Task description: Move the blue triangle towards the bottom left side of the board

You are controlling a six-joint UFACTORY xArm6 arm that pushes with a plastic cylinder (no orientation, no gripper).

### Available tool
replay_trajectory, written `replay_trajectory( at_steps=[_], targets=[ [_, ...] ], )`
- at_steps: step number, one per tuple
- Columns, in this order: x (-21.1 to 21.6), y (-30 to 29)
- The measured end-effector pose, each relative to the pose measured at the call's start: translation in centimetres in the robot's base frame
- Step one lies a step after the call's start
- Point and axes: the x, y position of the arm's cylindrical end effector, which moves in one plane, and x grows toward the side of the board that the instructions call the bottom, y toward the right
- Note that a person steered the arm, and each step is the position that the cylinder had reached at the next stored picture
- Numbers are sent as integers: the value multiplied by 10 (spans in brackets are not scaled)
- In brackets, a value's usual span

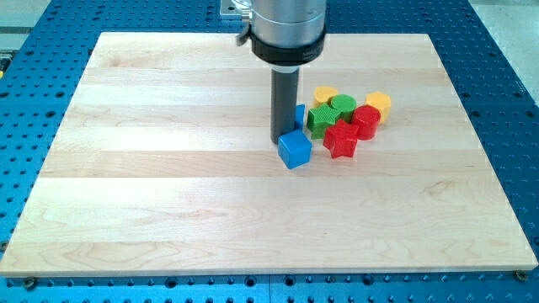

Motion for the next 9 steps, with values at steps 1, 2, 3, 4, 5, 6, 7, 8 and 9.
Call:
replay_trajectory(
  at_steps=[1,2,3,4,5,6,7,8,9],
  targets=[
    [-4,1],
    [-49,0],
    [-81,-2],
    [-139,0],
    [-138,14],
    [-138,14],
    [-110,22],
    [-92,40],
    [-88,41]
  ],
)
